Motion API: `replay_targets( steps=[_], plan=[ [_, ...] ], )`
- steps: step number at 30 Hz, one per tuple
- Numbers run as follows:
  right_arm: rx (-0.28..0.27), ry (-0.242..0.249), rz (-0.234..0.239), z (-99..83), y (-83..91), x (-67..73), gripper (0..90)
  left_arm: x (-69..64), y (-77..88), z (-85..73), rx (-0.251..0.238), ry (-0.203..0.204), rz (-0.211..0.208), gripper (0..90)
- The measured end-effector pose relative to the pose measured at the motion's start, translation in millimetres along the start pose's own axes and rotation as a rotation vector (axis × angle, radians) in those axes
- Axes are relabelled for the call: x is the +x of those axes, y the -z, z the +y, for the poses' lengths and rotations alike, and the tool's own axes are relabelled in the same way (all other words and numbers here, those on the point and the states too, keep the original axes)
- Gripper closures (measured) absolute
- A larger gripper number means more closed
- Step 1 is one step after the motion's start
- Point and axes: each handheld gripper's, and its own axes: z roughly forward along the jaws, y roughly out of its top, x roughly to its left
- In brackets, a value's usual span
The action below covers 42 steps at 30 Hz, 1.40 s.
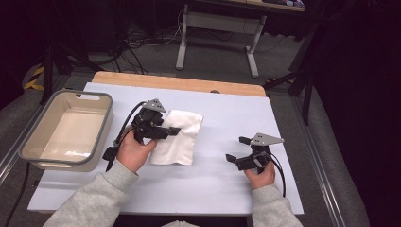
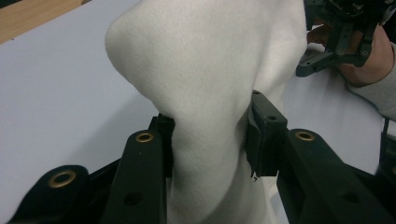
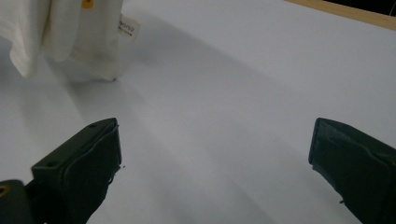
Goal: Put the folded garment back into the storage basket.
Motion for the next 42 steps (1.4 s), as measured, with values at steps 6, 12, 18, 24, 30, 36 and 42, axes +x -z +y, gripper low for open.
replay_targets(
  steps=[6,12,18,24,30,36,42],
  plan=[
    [-0.002,0.005,-0.003,0.2,0.2,0.2,2.9,4.1,13.4,4.5,-0.017,-0.002,0.012,63.8],
    [-0.004,0.003,0.003,0.1,-0.1,-0.1,2.7,10.3,25.0,5.2,-0.024,0.006,0.029,63.8],
    [-0.003,0.004,0.003,0.1,-0.3,0.0,2.7,16.1,35.3,3.6,-0.035,0.011,0.041,63.8],
    [-0.001,0.004,0.002,0.0,-0.4,0.1,2.7,21.6,49.2,2.4,-0.030,0.016,0.064,63.8],
    [-0.008,0.007,0.009,0.6,0.2,0.8,2.2,29.3,68.6,0.4,-0.040,0.025,0.092,63.8],
    [-0.005,0.007,0.011,0.5,-0.2,0.9,2.1,37.8,84.1,-4.0,-0.039,0.040,0.112,63.7],
    [-0.001,0.008,0.004,0.4,-0.5,1.0,1.4,45.6,98.3,-9.0,-0.043,0.054,0.128,63.7]
  ],
)
